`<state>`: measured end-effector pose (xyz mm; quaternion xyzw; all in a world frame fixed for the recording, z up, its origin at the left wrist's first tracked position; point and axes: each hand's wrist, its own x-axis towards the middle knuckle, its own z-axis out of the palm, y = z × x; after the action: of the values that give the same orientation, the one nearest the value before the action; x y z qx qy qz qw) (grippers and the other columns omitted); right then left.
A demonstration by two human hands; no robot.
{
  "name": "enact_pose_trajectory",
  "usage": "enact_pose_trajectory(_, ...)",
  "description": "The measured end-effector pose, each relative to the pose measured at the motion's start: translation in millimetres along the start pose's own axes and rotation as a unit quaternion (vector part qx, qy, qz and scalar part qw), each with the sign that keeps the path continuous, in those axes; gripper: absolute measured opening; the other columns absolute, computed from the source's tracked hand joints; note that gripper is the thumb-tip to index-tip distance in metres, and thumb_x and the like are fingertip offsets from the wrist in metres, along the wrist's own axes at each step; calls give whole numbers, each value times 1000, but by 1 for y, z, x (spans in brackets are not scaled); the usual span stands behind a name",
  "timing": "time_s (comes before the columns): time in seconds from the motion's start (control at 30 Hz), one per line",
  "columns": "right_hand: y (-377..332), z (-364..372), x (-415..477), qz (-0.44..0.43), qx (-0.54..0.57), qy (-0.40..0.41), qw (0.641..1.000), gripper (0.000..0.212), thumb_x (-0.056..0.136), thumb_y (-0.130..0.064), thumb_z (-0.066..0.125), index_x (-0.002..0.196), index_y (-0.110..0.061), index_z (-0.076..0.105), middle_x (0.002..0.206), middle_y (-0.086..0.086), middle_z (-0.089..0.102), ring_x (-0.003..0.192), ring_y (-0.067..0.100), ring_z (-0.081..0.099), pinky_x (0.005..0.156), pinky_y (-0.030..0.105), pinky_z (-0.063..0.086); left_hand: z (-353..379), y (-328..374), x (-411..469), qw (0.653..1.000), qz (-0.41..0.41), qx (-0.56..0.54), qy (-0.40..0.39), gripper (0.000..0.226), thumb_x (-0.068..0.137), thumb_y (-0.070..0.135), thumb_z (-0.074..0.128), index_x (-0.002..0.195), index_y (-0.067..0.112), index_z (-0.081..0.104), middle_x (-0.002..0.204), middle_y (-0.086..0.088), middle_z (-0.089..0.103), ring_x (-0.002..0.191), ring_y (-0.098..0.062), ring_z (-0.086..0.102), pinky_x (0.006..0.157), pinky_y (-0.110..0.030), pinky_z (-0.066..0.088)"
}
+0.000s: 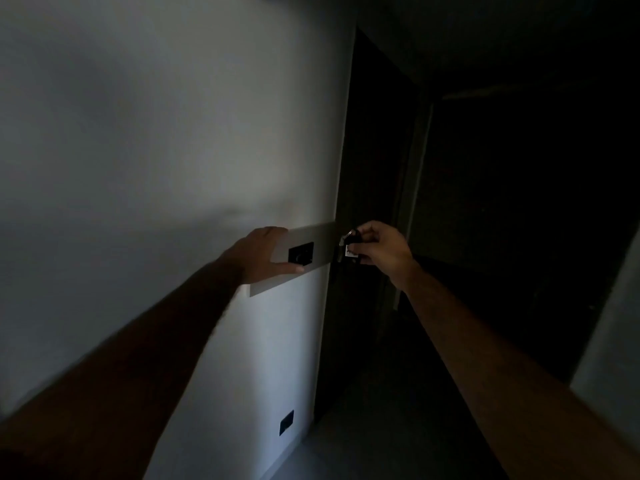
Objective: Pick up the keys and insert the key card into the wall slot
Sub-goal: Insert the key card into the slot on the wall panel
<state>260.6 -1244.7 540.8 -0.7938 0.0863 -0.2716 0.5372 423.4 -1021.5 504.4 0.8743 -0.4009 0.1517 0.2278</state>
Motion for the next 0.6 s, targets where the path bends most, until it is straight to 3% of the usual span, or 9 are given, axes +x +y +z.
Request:
enact_pose_trajectory(0.1, 13, -11, 25, -10, 6, -18, 1000, 33, 85, 9, 69, 117, 7, 61, 100, 15, 67, 95, 28, 68, 81, 38, 60, 7, 2, 20, 1000, -20, 9, 13, 112, 66, 84, 64, 152, 20, 32, 156, -8, 38, 140, -25, 36, 112, -43, 35)
enact_pose_trajectory(0.33, 50, -22, 78, -19, 44, -55, 997, 28, 85, 11, 68, 109, 0, 61, 85, 5, 65, 84, 24, 66, 79, 40, 59, 20, 8, 52, 998, -32, 45, 11, 109, 70, 79, 65, 154, 21, 28, 161, -6, 32, 146, -24, 28, 116, -45, 29)
enact_pose_trajectory(0.47, 66, -15, 109, -20, 57, -59, 996, 27, 84, 11, 69, 105, -4, 61, 94, 14, 67, 92, 30, 67, 87, 51, 57, 14, 1, 72, 997, -45, 58, 15, 111, 69, 80, 63, 155, 21, 26, 162, -6, 29, 148, -24, 26, 118, -46, 26)
enact_pose_trajectory(0.6, 73, -6, 142, -22, 71, -54, 996, 27, 84, 10, 69, 104, -6, 60, 101, 19, 64, 96, 31, 64, 91, 52, 54, 13, -13, 101, 996, -51, 77, 18, 112, 69, 80, 64, 156, 21, 26, 163, -6, 29, 148, -24, 24, 118, -46, 26)
